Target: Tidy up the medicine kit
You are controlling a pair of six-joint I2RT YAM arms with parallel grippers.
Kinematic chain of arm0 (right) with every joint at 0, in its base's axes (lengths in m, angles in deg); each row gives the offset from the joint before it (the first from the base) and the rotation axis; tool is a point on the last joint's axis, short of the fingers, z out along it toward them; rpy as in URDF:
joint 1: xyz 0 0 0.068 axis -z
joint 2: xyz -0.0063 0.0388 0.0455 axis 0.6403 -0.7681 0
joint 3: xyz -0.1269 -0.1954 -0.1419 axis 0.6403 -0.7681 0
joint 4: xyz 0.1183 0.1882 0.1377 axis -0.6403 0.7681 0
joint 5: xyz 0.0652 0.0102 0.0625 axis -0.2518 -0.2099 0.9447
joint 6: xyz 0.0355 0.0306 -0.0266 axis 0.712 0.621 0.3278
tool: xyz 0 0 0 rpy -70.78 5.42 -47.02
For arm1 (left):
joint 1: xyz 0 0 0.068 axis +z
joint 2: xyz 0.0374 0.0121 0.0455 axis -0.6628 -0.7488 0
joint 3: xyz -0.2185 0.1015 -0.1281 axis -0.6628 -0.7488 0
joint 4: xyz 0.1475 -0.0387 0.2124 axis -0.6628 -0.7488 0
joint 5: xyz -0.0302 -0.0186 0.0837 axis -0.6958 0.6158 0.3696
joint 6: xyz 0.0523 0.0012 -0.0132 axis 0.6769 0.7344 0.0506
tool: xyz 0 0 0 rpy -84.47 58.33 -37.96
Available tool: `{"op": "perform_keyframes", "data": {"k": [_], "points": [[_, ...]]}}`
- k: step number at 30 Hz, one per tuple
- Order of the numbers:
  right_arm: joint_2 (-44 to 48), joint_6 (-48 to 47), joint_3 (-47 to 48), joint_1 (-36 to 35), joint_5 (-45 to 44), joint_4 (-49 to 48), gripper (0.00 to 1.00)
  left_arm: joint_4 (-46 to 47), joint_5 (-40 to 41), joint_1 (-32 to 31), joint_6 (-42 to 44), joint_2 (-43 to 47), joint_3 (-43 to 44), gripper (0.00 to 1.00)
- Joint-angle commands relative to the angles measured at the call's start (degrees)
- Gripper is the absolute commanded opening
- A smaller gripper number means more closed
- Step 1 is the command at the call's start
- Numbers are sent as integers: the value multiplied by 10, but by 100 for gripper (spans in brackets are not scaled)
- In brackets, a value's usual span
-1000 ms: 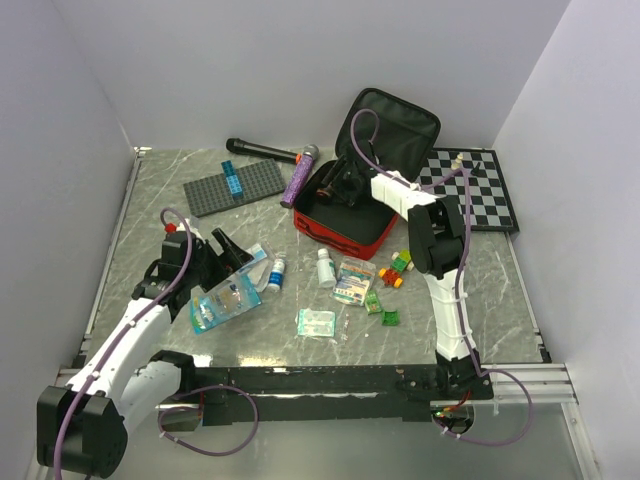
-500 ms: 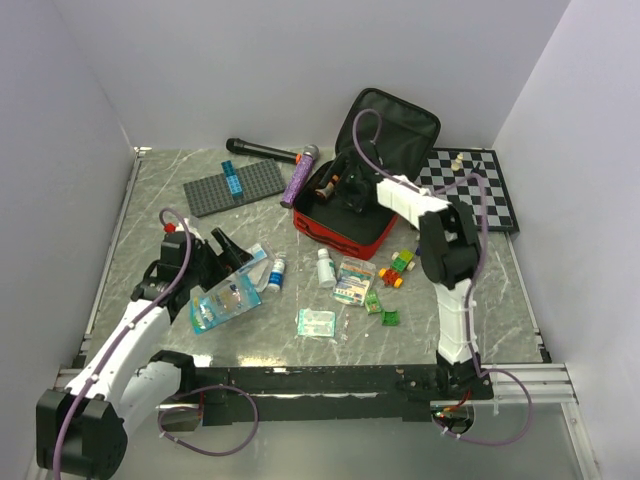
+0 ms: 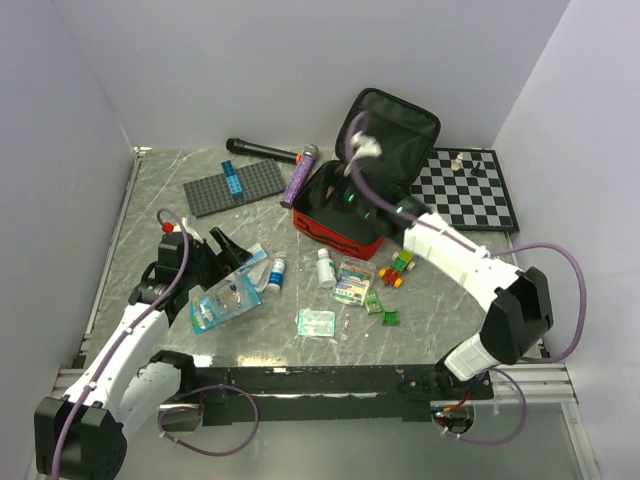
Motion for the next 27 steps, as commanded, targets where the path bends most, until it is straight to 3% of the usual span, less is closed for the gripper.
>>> {"op": "perform_keyframes", "data": {"k": [1, 7, 27], "points": [[24, -96, -70, -93, -86, 71, 90, 20, -1, 0, -4, 13, 3, 96], [52, -79, -166, -110, -79, 78, 84, 38, 2, 0, -16, 21, -11, 96], [-126, -92, -94, -94, 3, 100, 72, 33, -3, 0, -20, 24, -19, 96]]}}
